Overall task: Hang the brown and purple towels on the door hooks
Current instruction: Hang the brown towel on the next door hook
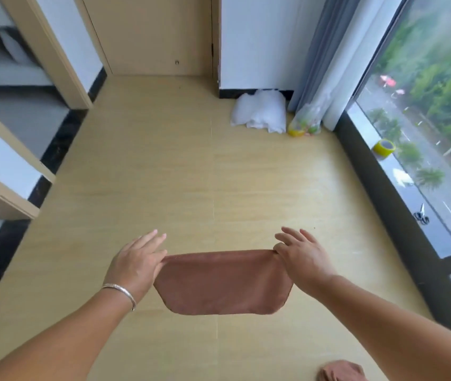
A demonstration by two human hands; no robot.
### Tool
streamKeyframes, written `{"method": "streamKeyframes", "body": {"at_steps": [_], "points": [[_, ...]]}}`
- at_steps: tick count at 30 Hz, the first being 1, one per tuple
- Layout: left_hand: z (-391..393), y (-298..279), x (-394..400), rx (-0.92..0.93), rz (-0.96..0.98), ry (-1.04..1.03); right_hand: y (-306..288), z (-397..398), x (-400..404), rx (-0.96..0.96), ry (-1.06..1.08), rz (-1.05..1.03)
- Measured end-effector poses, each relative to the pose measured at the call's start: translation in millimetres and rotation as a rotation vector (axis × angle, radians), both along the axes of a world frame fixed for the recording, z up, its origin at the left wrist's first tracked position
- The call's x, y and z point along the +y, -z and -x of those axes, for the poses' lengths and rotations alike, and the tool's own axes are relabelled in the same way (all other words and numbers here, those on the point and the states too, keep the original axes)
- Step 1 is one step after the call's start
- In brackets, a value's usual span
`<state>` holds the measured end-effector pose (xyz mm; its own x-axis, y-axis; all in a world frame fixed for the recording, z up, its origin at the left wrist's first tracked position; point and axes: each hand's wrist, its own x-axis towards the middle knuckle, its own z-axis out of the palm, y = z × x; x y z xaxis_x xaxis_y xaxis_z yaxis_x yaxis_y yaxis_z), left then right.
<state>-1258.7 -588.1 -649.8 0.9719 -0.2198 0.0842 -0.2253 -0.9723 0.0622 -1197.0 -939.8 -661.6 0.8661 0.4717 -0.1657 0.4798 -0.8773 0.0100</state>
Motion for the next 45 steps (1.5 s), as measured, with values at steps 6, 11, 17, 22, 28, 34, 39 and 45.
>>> {"method": "streamKeyframes", "body": {"at_steps": [6, 11, 17, 22, 28, 34, 39, 45], "points": [[-4.9, -218.1, 7.2, -0.149, -0.01, -0.037, -227.1, -4.5, 9.7, -0.127, 0.033, -0.064], [-8.1, -358.0, 18.7, -0.222, -0.016, -0.12, -385.8, -3.8, 14.7, -0.318, -0.014, -0.077], [-4.8, -531.6, 28.1, -0.325, 0.018, -0.249, -546.8, -0.2, 22.1, -0.589, 0.009, -0.172], [15.1, -654.6, 32.8, -0.447, -0.027, -0.25, -651.1, 14.9, 27.1, -0.727, 0.026, -0.212], [34.1, -725.7, 36.9, -0.558, -0.079, -0.286, -723.0, 21.6, 38.7, -0.819, 0.021, -0.227], [39.0, -739.8, 59.3, -0.599, -0.105, -0.33, -753.1, 12.6, 64.0, -0.859, -0.018, -0.216], [23.2, -738.4, 83.3, -0.604, -0.056, -0.35, -758.0, -4.7, 88.4, -0.861, -0.05, -0.249], [-18.8, -727.7, 100.8, -0.593, -0.07, -0.341, -747.0, -46.4, 108.5, -0.84, -0.004, -0.276]]}}
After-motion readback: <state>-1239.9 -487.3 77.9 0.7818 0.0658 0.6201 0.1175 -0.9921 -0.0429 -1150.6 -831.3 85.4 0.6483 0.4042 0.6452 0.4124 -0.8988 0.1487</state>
